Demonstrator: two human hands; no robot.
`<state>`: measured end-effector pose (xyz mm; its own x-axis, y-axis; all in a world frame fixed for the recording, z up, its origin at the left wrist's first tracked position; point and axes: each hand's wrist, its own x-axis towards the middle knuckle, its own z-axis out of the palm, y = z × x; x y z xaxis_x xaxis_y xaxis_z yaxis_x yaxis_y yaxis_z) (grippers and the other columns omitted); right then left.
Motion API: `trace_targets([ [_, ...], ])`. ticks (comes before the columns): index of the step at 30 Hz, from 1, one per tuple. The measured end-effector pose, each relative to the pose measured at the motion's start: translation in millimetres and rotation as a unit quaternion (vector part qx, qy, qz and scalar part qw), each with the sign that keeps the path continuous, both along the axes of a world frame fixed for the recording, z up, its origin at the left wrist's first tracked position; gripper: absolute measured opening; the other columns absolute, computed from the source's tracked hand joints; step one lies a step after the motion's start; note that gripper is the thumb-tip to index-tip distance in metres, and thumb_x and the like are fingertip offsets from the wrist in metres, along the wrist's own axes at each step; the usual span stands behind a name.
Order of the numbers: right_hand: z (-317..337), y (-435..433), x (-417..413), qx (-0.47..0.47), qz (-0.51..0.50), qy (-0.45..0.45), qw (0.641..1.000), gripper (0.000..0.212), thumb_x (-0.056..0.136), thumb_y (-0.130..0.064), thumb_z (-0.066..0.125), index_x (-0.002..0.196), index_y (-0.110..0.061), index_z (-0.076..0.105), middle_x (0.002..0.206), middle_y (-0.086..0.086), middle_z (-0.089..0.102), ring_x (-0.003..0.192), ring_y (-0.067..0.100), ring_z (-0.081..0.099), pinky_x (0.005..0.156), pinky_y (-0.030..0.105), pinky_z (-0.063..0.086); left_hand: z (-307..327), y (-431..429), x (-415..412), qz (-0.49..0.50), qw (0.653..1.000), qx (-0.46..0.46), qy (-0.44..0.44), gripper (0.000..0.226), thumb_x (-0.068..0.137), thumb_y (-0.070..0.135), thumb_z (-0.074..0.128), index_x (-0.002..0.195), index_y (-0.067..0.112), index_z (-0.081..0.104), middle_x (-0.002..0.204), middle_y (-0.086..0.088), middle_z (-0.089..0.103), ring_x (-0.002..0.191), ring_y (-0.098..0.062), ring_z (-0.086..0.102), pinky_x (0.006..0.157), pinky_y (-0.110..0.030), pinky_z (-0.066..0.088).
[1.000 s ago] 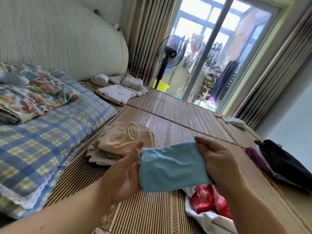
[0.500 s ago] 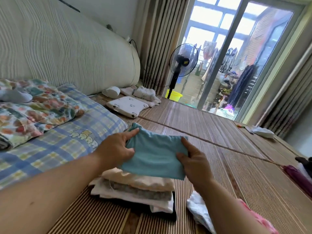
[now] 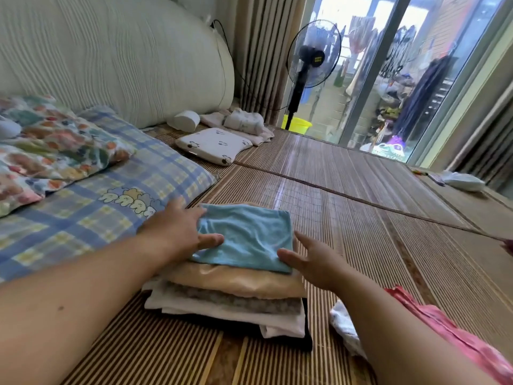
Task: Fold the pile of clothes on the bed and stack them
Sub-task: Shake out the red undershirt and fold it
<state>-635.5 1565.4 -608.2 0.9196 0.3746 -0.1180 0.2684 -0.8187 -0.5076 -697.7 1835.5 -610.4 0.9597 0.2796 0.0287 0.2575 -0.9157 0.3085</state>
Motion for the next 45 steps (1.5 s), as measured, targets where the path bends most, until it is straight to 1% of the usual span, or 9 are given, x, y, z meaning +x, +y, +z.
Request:
trace_targets([
  [4,8.8,-51.5,-55.0,-0.024,-0.012,-0.038,0.999,0.085,0.081,-0.065,0.056,0.151,-0.031,0.022,0.158,0.001,0.025,0.144,0.02,0.024,0.116,0.041,0.026,17.5,-64.5,-35.8,-0.111,0.991,-0.003,-0.076,0.066,0.077,0.07,0.057,0.136,0.045,0.044,0.156,0.0,0.019,0.14,-0.031,0.018,0.112,-0.047,0.024],
  [11,-4.0,-177.4,-162.0,-0.068,-0.033,-0.024,0.997,0.085,0.078,-0.056,0.069,0.149,-0.036,0.027,0.16,-0.005,0.011,0.146,0.012,0.017,0.118,0.03,0.02,5.2,-240.2,-103.5,-0.372,0.914,-0.163,-0.006,0.047,0.079,0.05,0.067,0.125,0.04,0.058,0.122,0.025,0.048,0.109,0.015,0.036,0.09,0.004,0.025],
  [19,-27.5,-293.8,-204.4,-0.096,-0.122,0.036,0.987,0.096,0.074,-0.048,0.075,0.151,-0.035,0.02,0.156,-0.003,0.024,0.143,0.013,0.024,0.114,0.023,0.019,-45.5,-348.6,-109.0,-0.298,0.945,-0.113,0.066,0.078,0.074,0.061,0.065,0.143,0.037,0.037,0.147,0.009,0.038,0.136,-0.013,0.035,0.114,-0.036,0.032],
  [25,-42.5,-329.3,-191.0,-0.123,-0.113,0.01,0.986,0.069,0.081,-0.03,0.066,0.144,-0.028,0.037,0.145,-0.002,0.043,0.13,0.018,0.044,0.107,0.032,0.038,-57.2,-388.6,-87.3,-0.262,0.954,-0.132,0.06,0.062,0.087,0.054,0.057,0.142,0.029,0.044,0.144,0.004,0.047,0.133,-0.013,0.041,0.111,-0.031,0.031],
  [28,-45.4,-354.6,-190.1,-0.149,-0.172,0.031,0.973,0.068,0.087,-0.028,0.052,0.15,-0.028,0.027,0.156,-0.006,0.028,0.143,0.015,0.027,0.117,0.038,0.022,-55.6,-414.6,-86.4,-0.275,0.956,-0.086,0.062,0.051,0.081,0.044,0.065,0.13,0.029,0.057,0.131,0.006,0.059,0.123,-0.014,0.052,0.1,-0.027,0.04],
  [31,-39.4,-369.0,-190.5,-0.072,-0.226,0.046,0.97,0.057,0.086,-0.034,0.044,0.143,-0.028,0.038,0.148,-0.009,0.039,0.139,0.015,0.032,0.115,0.047,0.025,-47.3,-439.8,-88.4,-0.308,0.95,-0.031,0.036,0.005,0.08,0.03,0.059,0.079,0.029,0.064,0.093,0.008,0.062,0.095,-0.016,0.059,0.074,-0.025,0.043],
  [34,-26.5,-362.3,-193.7,0.052,-0.235,-0.016,0.97,0.062,0.071,-0.054,0.057,0.13,-0.034,0.051,0.125,-0.011,0.058,0.121,0.014,0.052,0.105,0.044,0.039,-32.3,-455.1,-88.8,-0.309,0.946,-0.098,-0.01,0.019,0.081,0.029,0.058,0.064,0.027,0.051,0.089,0.006,0.053,0.084,-0.014,0.053,0.068,-0.026,0.041],
  [40,-2.4,-327.1,-200.2,0.175,-0.161,-0.175,0.955,0.033,0.08,-0.026,0.067,0.113,-0.03,0.067,0.105,-0.008,0.068,0.1,0.009,0.061,0.091,0.038,0.049,21.5,-453.6,-98.8,-0.372,0.878,-0.297,-0.042,0.011,0.081,0.019,0.068,0.071,0.025,0.069,0.069,0.003,0.068,0.065,-0.012,0.064,0.064,-0.032,0.054],
  [45,29.5,-322.1,-203.7,0.312,-0.217,-0.202,0.903,0.012,0.09,-0.023,0.062,0.086,-0.025,0.073,0.075,-0.009,0.071,0.074,0.008,0.065,0.073,0.032,0.053,31.3,-433.8,-105.2,-0.329,0.817,-0.472,-0.044,0.022,0.08,0.03,0.072,0.1,0.032,0.063,0.094,0.005,0.068,0.083,-0.003,0.067,0.072,-0.02,0.054],
])
